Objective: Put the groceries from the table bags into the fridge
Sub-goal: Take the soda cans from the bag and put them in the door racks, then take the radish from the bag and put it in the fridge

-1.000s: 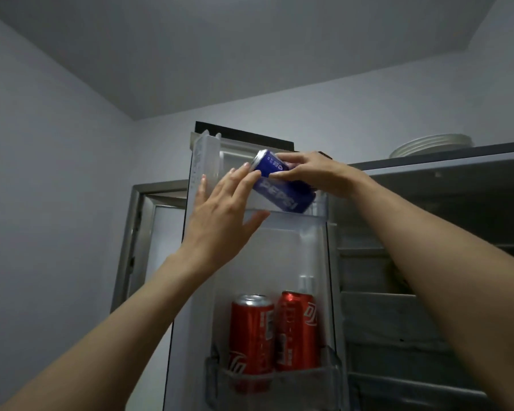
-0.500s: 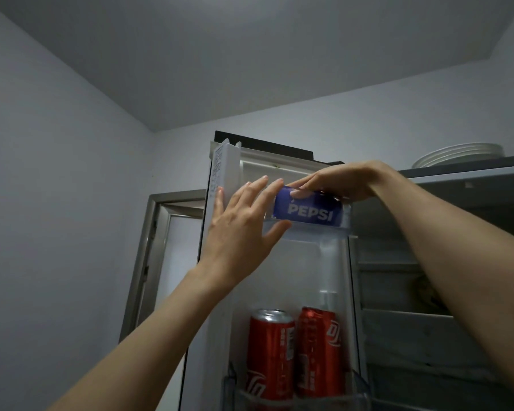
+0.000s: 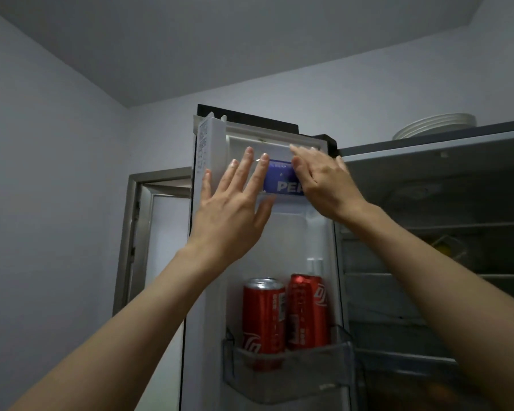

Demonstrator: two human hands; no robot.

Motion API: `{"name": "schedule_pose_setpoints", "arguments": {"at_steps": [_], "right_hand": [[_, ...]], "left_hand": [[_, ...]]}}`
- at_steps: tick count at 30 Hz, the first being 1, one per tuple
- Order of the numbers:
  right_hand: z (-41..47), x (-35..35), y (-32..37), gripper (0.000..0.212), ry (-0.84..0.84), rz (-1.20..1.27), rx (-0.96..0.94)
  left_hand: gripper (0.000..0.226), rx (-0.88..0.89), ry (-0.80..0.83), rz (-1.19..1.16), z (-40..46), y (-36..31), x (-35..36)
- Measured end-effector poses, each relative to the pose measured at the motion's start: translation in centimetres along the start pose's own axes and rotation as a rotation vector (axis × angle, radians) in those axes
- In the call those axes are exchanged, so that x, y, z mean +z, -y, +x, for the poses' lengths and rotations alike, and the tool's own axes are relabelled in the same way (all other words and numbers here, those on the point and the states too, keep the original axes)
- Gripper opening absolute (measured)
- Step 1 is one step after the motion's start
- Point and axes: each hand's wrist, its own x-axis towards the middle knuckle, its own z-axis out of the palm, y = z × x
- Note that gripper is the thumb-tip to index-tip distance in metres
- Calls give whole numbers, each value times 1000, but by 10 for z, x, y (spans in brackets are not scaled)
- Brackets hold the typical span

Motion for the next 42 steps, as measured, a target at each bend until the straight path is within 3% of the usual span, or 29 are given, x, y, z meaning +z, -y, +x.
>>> {"name": "schedule_pose_setpoints", "arguments": {"at_steps": [4, 7, 10, 13, 18, 27, 37, 42], "right_hand": [[-49, 6, 8, 60, -92, -51, -31], [-95, 9, 30, 60, -202, 87, -53], [-142, 14, 60, 60, -195, 235, -3], [-197, 23, 91, 61, -103, 273, -8], [-294, 43, 139, 65, 239, 234, -173], [-425, 48, 254, 63, 595, 514, -181], [-497, 30, 440, 64, 796, 774, -395], [-512, 19, 551, 63, 840, 897, -490]], "left_hand": [[65, -26, 38, -15, -31, -4, -8], [64, -53, 70, -11, -70, -12, -19], [63, -79, 113, 16, -114, -21, -37], [61, -195, 151, 30, -167, -31, -61], [57, -564, 327, 71, -273, -47, -101], [60, -890, 680, 303, -446, -61, -215], [59, -1340, 682, 521, -575, -60, -374], [59, -1426, 661, 612, -623, -22, -466]]}}
